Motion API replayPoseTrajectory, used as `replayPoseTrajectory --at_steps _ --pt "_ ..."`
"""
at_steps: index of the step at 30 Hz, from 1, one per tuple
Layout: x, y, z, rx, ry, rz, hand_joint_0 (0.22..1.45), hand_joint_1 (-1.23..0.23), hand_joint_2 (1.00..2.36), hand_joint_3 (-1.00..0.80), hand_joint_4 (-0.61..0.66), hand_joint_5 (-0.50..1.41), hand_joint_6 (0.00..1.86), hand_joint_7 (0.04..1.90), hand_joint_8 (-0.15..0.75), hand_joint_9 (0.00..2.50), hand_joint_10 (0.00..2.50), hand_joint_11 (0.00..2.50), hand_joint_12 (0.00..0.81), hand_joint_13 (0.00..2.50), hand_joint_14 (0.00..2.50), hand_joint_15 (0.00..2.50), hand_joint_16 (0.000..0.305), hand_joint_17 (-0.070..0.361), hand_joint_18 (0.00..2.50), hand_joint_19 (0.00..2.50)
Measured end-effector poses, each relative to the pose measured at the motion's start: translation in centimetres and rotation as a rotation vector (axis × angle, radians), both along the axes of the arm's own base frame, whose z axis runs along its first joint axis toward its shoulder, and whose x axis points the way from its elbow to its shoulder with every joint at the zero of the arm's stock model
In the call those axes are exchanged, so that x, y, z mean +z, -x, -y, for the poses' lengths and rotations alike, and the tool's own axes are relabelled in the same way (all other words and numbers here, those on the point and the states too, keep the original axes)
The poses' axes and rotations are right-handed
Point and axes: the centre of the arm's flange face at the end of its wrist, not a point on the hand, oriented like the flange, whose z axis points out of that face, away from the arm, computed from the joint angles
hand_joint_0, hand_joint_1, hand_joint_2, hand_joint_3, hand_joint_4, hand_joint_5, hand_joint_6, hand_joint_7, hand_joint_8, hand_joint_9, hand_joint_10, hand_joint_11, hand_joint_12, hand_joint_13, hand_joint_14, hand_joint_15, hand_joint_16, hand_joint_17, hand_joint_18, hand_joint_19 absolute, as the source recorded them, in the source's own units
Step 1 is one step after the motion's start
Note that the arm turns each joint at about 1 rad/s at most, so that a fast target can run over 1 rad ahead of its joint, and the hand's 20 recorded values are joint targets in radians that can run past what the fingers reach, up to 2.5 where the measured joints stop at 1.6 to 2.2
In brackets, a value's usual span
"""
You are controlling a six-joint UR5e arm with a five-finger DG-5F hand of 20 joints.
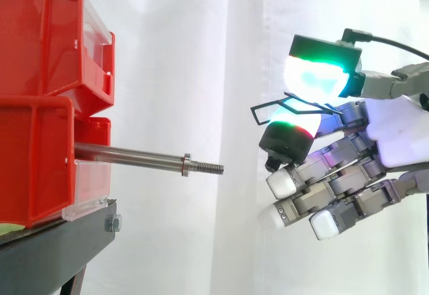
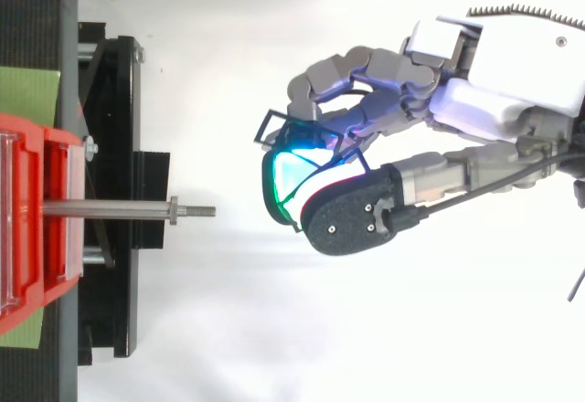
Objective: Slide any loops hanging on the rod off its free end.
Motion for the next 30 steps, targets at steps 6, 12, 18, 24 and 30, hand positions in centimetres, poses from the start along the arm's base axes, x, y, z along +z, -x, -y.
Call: replayPoseTrajectory --at_steps 6,12,18,24,30 --pt "0.03 -0.05 -0.02 0.003 0.007 0.002 0.72 -0.80 1.00 -0.50 0.14 -0.21 0.82 1.11 0.251 0.63 0.01 0.40 0.322 0.45 0.00 0.00 0.047 0.105 0.59 0.36" --pt "0.06 -0.10 -0.04 0.007 0.029 0.001 0.66 -0.75 1.00 -0.50 0.13 -0.20 0.81 1.11 0.249 0.65 0.01 0.41 0.320 0.47 0.00 0.01 0.046 0.104 0.60 0.37" --pt "0.07 -0.10 -0.08 0.010 0.030 0.001 0.56 -0.65 1.00 -0.50 0.13 -0.19 0.80 1.13 0.248 0.64 0.01 0.38 0.322 0.47 0.00 0.01 0.047 0.105 0.58 0.40" --pt "0.07 -0.10 -0.05 0.008 0.030 0.001 0.49 -0.63 1.00 -0.50 0.12 -0.19 0.80 1.12 0.263 0.64 0.01 0.37 0.337 0.48 0.00 0.02 0.050 0.113 0.61 0.40" --pt "0.08 -0.11 -0.04 0.007 0.032 0.002 0.60 -0.49 1.00 -0.50 0.05 -0.16 0.76 1.19 0.250 0.72 0.01 0.38 0.306 0.50 0.00 0.03 0.044 0.099 0.60 0.43"
